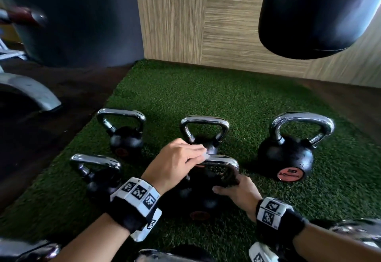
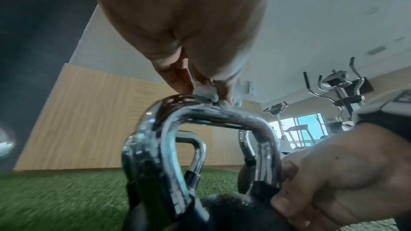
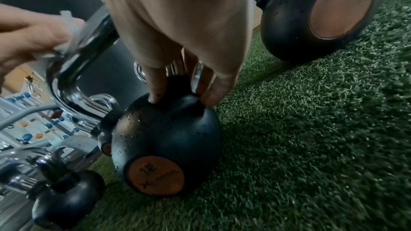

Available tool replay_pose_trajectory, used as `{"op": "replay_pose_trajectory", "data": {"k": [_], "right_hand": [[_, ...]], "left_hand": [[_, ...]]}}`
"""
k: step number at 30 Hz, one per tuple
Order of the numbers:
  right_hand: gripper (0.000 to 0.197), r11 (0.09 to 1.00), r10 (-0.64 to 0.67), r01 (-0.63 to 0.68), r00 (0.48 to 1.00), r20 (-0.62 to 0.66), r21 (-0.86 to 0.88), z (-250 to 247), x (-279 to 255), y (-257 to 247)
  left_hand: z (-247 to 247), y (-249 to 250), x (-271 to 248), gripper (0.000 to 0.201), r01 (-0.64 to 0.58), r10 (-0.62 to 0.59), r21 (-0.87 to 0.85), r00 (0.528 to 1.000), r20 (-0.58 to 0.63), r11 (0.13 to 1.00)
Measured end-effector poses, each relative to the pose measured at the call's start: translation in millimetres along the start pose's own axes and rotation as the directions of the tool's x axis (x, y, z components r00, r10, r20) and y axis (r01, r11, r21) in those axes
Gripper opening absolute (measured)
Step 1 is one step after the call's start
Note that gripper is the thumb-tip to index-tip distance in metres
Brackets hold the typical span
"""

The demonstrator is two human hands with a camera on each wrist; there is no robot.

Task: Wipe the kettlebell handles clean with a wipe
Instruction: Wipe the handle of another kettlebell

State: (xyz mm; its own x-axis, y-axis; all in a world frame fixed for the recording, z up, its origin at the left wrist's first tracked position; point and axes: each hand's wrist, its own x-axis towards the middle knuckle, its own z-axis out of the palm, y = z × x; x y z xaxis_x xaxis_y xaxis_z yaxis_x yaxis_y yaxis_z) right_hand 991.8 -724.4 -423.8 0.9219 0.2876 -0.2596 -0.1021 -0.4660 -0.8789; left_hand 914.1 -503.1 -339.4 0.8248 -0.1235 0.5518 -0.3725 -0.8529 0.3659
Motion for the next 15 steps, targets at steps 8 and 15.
{"op": "replay_pose_trajectory", "data": {"k": [8,15], "right_hand": [[0.042,0.999,-0.029,0.030,0.999,-0.044,0.020,-0.2,-2.1,6.1],[0.047,0.999,-0.029,0.028,0.999,-0.022,-0.046,-3.3,3.0,6.7]], "left_hand": [[-6.6,-8.1,-25.9,0.031,-0.012,0.014,0.078,1.000,-0.025,0.997],[-17.7,-39.4,-50.8,0.026,0.379,-0.411,-0.386,0.912,-0.001,0.841]]}}
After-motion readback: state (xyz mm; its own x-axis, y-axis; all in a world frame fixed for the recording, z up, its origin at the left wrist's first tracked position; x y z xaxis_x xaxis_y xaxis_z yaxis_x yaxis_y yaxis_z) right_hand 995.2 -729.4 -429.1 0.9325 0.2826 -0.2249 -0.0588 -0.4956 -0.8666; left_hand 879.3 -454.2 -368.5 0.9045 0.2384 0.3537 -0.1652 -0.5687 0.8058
